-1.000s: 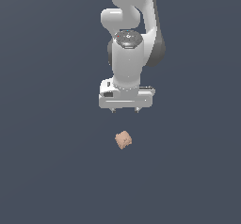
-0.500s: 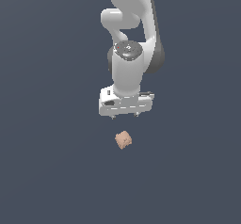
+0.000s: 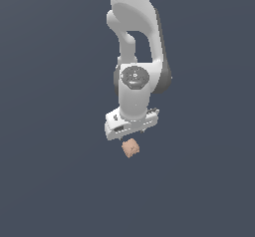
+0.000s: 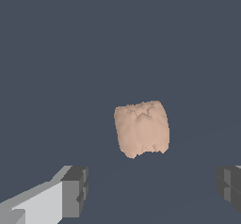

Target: Pick up the object and move it to a goal position.

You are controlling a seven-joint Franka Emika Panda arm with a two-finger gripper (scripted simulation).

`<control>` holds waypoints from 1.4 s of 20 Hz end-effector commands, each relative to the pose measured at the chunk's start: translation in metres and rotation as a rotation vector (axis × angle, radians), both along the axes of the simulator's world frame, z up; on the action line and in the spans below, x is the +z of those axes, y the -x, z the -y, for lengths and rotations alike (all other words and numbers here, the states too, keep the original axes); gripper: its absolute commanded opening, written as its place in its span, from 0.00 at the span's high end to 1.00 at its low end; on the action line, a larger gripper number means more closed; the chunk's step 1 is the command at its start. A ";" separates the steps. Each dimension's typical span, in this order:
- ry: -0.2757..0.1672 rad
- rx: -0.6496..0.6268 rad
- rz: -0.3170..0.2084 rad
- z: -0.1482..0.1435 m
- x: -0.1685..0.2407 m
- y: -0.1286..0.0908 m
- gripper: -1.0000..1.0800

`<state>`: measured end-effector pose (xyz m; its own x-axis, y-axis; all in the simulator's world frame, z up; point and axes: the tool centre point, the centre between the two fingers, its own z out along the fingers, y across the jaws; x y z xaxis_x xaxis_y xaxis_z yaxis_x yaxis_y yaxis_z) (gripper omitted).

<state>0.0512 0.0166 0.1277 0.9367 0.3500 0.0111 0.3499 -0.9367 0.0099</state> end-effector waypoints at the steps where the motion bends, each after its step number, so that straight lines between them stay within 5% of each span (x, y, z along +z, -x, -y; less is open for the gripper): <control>1: 0.000 0.054 -0.004 0.001 -0.011 -0.006 0.04; 11: -0.004 0.166 -0.014 0.002 -0.035 -0.018 0.04; 28: -0.004 0.172 -0.014 0.002 -0.083 -0.017 0.04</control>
